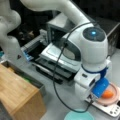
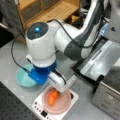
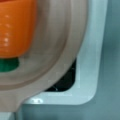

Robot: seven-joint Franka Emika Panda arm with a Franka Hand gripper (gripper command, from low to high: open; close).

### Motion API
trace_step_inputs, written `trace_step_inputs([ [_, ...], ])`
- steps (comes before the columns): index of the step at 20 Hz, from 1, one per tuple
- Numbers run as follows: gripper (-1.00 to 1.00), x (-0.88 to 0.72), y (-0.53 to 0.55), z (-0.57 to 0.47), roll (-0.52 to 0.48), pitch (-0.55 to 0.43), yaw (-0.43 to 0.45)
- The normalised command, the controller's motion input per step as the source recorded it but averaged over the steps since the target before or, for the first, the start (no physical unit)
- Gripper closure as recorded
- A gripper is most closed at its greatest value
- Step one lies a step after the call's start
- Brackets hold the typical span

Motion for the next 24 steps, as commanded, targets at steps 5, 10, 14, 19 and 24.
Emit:
trace_step_inputs([
  [5, -1.00, 0.02, -0.52, -0.02, 0.195, 0.043, 0.228],
  [10, -1.00, 0.22, -0.49, 0.00, 0.231, 0.069, 0.145],
  [14, -1.00, 0.39, -0.44, 0.05, 0.232, 0.118, 0.098],
  [19, -1.00, 0.50, -0.35, 0.06, 0.222, 0.135, 0.075],
  [24, -1.00, 0.51, -0.28, 0.04, 0.277, 0.136, 0.102],
])
